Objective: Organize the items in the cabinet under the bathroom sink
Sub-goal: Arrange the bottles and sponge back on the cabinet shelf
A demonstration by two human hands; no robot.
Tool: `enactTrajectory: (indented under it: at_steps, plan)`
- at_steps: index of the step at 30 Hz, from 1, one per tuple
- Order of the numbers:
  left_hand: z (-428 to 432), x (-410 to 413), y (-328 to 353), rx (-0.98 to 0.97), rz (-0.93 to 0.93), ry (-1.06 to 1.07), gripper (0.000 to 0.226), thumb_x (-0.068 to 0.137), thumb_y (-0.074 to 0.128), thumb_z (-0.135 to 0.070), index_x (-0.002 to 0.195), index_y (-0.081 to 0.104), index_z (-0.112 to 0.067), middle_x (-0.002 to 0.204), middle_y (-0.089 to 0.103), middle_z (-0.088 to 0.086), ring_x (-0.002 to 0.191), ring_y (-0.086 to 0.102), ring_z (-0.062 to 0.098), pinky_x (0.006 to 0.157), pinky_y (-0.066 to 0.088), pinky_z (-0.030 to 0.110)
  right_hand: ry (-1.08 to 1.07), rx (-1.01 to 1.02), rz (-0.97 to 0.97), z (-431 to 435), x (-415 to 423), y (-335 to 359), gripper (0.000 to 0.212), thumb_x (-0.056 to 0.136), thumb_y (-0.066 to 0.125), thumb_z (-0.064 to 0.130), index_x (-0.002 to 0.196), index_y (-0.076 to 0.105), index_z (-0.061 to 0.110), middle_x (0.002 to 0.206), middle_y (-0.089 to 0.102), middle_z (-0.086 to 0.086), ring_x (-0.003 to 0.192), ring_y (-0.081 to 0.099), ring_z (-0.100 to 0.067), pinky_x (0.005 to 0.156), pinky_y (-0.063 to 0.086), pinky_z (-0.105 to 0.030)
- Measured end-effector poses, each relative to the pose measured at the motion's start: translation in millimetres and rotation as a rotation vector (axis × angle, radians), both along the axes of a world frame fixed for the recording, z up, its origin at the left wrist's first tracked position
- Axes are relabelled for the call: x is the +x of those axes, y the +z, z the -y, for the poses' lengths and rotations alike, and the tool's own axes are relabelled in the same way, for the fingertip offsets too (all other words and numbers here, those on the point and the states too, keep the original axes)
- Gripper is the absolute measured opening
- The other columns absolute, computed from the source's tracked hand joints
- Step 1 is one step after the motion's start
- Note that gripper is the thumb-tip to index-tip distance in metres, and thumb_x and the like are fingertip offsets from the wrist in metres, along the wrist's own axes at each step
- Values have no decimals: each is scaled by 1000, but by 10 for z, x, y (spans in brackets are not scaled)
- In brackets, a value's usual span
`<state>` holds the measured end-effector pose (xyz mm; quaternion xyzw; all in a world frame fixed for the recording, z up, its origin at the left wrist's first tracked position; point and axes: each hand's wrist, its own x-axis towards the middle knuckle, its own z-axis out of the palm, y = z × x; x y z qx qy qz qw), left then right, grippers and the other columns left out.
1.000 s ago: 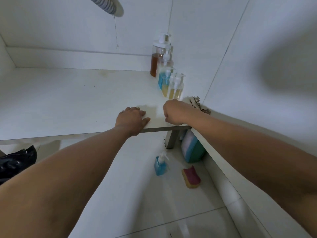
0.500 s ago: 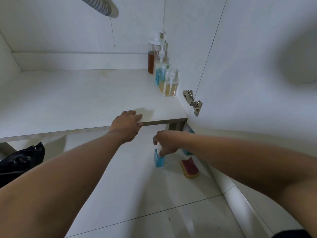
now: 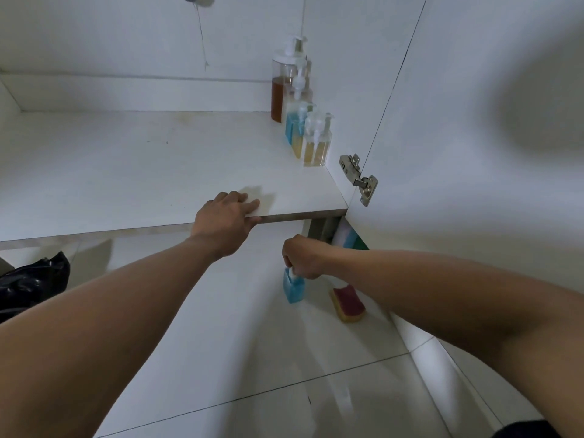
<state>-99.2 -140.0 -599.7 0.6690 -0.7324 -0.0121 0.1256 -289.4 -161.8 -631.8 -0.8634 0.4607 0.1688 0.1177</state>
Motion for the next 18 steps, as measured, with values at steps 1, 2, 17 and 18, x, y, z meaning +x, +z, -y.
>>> enactTrajectory:
  at_steps: [1, 2, 17, 18]
  plan:
    - [-4, -4, -16, -6, -14, 4, 45, 103, 45, -44, 146, 49, -31, 152, 44, 0, 138, 38, 22, 107, 38, 39, 0, 1, 5, 5, -12, 9, 27, 88, 74, 13, 112, 69, 3, 104, 67, -9, 87, 66, -21, 80, 60, -31]
    - [-10, -9, -41, -15, -30, 5, 45, 103, 45, -42, 146, 49, -29, 153, 44, 1, 139, 38, 24, 107, 38, 40, 1, 3, 13, 7, -27, 28, 25, 89, 73, 13, 111, 69, 3, 103, 67, -9, 87, 67, -21, 80, 60, -31]
    - [-585, -479, -726, -211, 32, -46, 63, 85, 69, -44, 138, 55, -12, 162, 25, 14, 152, 7, 43, 118, 19, 63, 119, -91, -3, 224, -296, 301, 13, 86, 63, 2, 93, 71, -4, 92, 71, -18, 68, 58, -23, 63, 51, -40]
    - [-570, -483, -721, -215, 43, -39, 63, 85, 69, -45, 137, 55, -12, 162, 26, 14, 151, 9, 43, 117, 20, 64, 121, -101, 0, 218, -305, 298, 13, 86, 62, 1, 94, 71, -3, 90, 69, -16, 70, 61, -25, 63, 51, -41]
